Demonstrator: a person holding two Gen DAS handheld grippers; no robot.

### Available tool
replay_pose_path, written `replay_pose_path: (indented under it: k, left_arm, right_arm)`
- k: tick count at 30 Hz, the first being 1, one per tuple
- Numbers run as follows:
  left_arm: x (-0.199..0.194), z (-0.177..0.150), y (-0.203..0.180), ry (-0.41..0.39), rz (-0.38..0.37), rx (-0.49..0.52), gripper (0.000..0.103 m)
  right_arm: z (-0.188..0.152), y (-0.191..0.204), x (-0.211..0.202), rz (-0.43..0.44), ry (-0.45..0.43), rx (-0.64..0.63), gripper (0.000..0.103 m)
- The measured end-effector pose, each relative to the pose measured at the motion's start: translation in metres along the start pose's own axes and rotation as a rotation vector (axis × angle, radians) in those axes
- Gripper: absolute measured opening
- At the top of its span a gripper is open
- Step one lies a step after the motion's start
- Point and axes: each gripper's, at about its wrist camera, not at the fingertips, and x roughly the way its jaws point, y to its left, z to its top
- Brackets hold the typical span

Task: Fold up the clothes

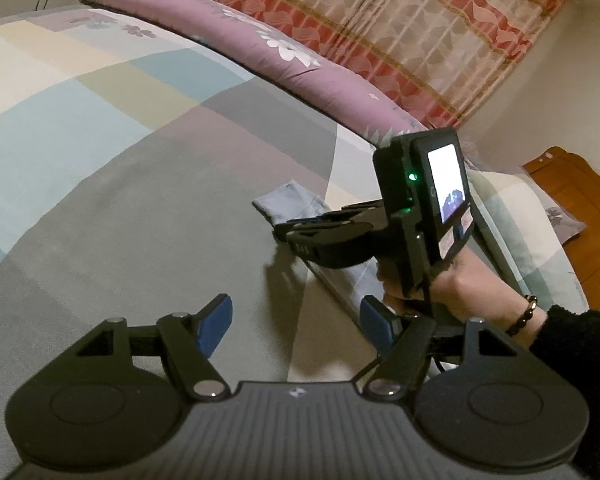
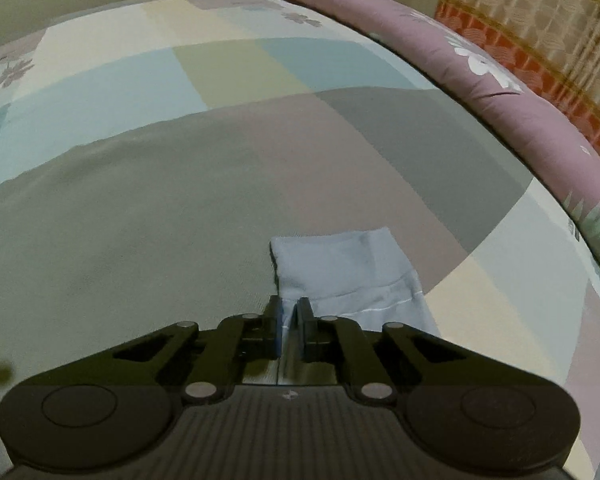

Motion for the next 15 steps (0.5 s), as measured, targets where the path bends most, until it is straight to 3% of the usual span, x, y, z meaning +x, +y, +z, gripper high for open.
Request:
replay_pose_path:
  k: [4,8,10,15]
  left_arm:
    - [-0.004,0.001,0.001,-0.009,-0.010,-0.003,0.071]
    - [-0.006,0.000,-0.002,-0.015,-0.030,0.005,0.071]
    - [-0.005,0.000,-0.003,-0.011,-0.036,0.008,0.071]
    - [-0.001,0.000,-0.011,-0.005,-0.046,0.029,0.071]
  right_arm:
    - [0.003,-0.008,-0.006,0.100,-0.039,0.078,0.008]
    - [0.007,-0.008,-0.016,0.361,-0.062,0.125,0.013]
    - [0.008,-0.001,-0.023,0.378,-0.077,0.098,0.021]
    - [-0.006,-0.015,-0.048,0.304,-0.085,0.062,0.021]
